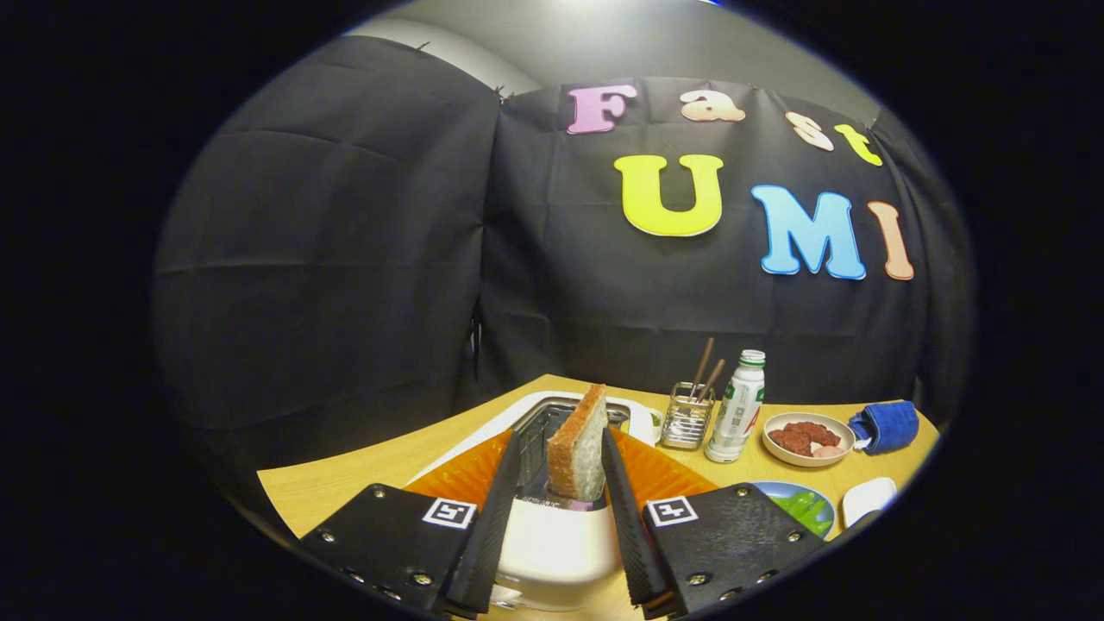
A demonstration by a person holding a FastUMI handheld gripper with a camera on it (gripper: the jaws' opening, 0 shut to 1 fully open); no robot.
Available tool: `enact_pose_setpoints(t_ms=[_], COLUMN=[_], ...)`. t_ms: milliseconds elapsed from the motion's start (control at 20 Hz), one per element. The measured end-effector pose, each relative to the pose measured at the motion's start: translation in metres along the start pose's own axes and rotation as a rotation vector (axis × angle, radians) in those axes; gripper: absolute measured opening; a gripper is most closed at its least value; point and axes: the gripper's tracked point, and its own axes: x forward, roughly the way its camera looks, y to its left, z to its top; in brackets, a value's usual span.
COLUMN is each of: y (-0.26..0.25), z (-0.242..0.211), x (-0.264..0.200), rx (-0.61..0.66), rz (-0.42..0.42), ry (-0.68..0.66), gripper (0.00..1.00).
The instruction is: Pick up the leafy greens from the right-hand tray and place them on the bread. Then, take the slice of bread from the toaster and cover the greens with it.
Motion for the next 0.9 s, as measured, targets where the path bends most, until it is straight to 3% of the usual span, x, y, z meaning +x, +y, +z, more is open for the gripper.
enact_pose_setpoints(t_ms=[50, 150, 200, 250, 300, 900], y=[0.006, -0.008, -0.010, -0.012, -0.012, -0.021], z=[0.000, -0.001, -0.001, 0.002, 0.000, 0.071], x=[0.003, 0.007, 0.009, 0.008, 0.007, -0.022], rx=[0.015, 0.040, 0.042, 0.043, 0.039, 0.083], rz=[0.031, -0.025, -0.017, -0.019, -0.023, 0.034], ry=[0.003, 0.022, 0.021, 0.022, 0.026, -0.094], gripper=[0.58, 0.36, 0.18, 0.18, 0.07, 0.07])
